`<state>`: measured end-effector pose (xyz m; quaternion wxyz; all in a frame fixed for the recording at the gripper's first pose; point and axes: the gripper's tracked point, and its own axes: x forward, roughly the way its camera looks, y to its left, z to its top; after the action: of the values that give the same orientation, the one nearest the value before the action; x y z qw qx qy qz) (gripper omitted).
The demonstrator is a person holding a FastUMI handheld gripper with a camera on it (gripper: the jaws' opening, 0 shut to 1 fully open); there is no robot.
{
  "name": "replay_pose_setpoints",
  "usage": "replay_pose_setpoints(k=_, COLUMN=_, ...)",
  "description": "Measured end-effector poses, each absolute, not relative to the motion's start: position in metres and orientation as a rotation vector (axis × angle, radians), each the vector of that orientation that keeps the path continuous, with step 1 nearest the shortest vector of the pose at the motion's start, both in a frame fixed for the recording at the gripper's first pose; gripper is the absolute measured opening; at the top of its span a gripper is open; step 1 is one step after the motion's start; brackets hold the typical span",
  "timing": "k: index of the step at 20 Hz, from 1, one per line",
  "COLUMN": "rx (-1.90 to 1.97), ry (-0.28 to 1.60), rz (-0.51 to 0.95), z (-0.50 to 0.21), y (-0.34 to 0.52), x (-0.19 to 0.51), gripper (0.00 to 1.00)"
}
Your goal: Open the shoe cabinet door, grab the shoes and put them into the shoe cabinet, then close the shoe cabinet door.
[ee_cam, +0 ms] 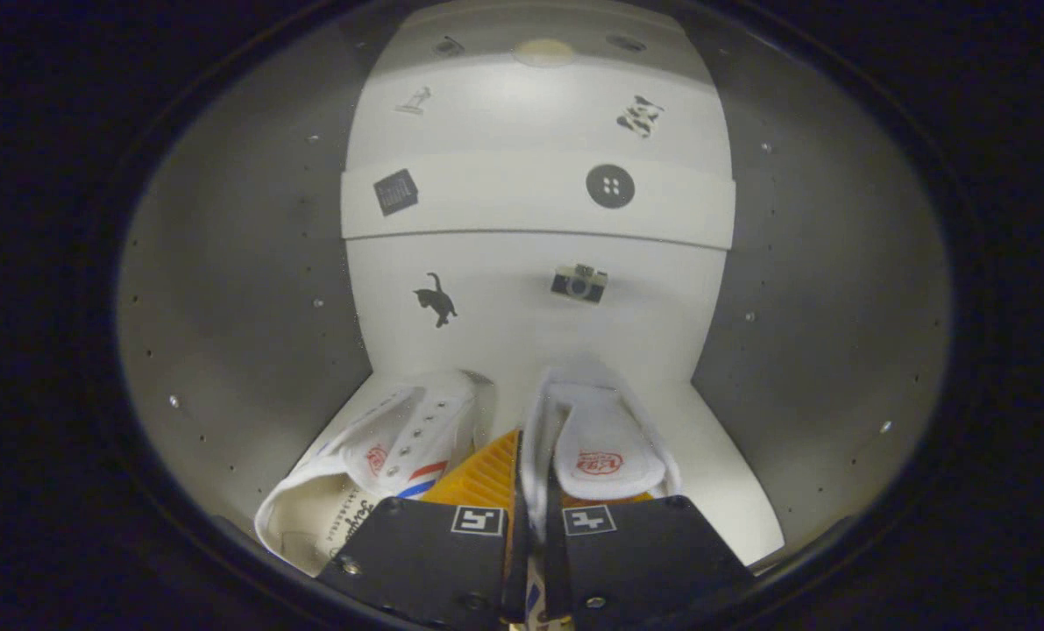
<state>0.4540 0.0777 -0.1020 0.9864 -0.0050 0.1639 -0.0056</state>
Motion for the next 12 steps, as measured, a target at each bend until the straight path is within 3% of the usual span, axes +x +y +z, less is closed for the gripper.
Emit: replay_pose_setpoints(k=12, rx=0.04, ry=0.378, rz=-0.049, z=-0.104, y=0.076, x=0.438, gripper=0.17)
